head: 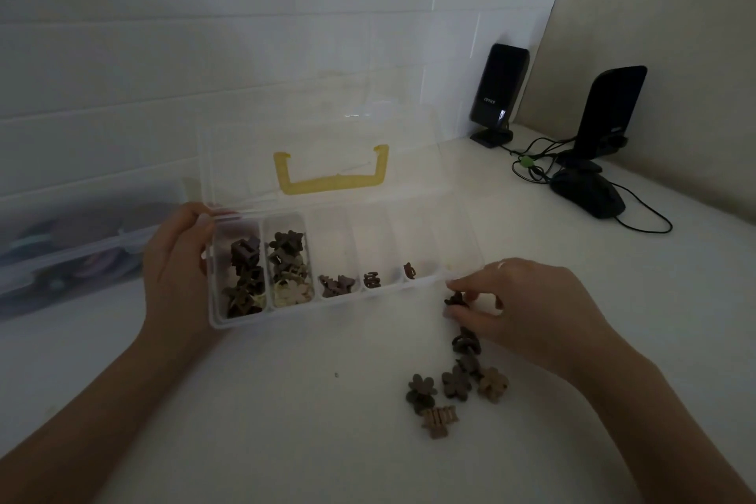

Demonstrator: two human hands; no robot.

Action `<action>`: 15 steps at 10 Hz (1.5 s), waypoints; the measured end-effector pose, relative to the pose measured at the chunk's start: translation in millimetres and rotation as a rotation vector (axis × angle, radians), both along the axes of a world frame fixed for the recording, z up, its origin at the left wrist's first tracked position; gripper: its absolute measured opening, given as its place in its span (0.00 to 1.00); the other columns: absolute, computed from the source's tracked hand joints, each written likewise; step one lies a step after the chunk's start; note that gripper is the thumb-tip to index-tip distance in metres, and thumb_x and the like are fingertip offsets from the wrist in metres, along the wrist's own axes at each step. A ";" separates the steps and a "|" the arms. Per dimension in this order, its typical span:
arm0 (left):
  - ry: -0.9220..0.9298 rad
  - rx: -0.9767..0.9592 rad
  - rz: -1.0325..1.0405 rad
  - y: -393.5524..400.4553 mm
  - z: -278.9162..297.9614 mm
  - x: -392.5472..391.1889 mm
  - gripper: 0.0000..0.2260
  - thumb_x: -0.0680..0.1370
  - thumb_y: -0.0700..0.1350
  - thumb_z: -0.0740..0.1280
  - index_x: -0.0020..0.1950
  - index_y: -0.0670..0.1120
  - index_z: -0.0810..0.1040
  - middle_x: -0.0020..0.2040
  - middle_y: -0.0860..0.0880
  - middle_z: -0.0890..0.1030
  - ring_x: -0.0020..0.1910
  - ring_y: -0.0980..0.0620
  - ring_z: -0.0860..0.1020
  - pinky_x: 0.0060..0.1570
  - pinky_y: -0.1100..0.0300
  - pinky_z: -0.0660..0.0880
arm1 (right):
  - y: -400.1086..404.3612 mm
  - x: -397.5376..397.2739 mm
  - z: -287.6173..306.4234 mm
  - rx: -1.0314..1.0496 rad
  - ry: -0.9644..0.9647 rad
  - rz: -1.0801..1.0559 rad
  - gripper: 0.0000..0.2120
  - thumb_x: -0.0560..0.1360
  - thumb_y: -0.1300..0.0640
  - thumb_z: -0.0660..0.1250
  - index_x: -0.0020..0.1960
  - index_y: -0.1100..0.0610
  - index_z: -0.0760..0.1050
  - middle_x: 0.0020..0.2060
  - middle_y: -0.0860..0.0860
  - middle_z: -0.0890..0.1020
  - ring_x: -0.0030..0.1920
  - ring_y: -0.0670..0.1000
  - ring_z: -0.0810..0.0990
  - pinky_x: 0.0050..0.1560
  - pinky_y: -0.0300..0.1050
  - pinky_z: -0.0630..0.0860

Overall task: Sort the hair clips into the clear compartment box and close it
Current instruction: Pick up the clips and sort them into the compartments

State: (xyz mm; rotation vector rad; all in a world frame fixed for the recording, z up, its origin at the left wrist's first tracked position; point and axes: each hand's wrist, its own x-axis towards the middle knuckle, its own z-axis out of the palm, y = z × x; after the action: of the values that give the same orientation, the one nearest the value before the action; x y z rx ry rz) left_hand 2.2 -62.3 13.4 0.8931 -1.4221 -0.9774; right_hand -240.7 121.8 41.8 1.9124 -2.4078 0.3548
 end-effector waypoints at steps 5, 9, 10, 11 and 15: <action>-0.054 -0.061 0.018 -2.9 -1.6 -2.7 0.12 0.80 0.42 0.57 0.39 0.55 0.70 0.34 0.57 0.75 0.30 0.67 0.73 0.36 0.71 0.69 | -4.2 20.8 0.7 -0.205 -0.511 0.171 0.10 0.66 0.45 0.73 0.48 0.39 0.81 0.40 0.36 0.82 0.37 0.44 0.80 0.34 0.35 0.74; 0.005 -0.192 -0.100 7.7 -3.0 -5.0 0.10 0.78 0.36 0.54 0.46 0.37 0.75 0.38 0.58 0.80 0.41 0.62 0.76 0.40 0.75 0.71 | -32.5 45.4 -6.5 -0.596 -0.390 0.220 0.06 0.71 0.60 0.70 0.43 0.51 0.76 0.53 0.41 0.82 0.56 0.38 0.74 0.48 0.27 0.72; -0.009 -0.189 -0.086 6.4 -4.7 -4.8 0.10 0.79 0.34 0.54 0.46 0.36 0.75 0.37 0.59 0.80 0.40 0.64 0.76 0.39 0.76 0.70 | -33.6 40.9 -18.1 -0.526 -0.309 0.253 0.07 0.72 0.63 0.69 0.46 0.52 0.80 0.54 0.43 0.82 0.59 0.40 0.73 0.55 0.31 0.71; 0.017 -0.182 -0.109 5.8 -5.4 -4.6 0.10 0.77 0.37 0.54 0.44 0.39 0.75 0.37 0.60 0.80 0.41 0.63 0.76 0.39 0.75 0.71 | -27.4 32.7 -16.7 -0.614 -0.341 0.246 0.08 0.72 0.63 0.65 0.47 0.54 0.81 0.53 0.43 0.82 0.54 0.42 0.76 0.55 0.32 0.72; 0.047 -0.209 -0.091 7.2 -7.8 -3.3 0.10 0.75 0.43 0.56 0.41 0.52 0.76 0.38 0.59 0.79 0.40 0.56 0.75 0.39 0.69 0.71 | -24.0 39.7 -21.4 -0.400 0.071 0.205 0.13 0.76 0.49 0.59 0.55 0.45 0.79 0.73 0.47 0.63 0.71 0.51 0.61 0.65 0.47 0.57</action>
State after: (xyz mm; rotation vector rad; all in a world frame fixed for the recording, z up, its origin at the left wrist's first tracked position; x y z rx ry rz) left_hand -1.2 -55.1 5.6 0.6532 -1.5045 -0.8918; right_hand -200.9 97.8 20.4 1.9421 -1.9173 0.7040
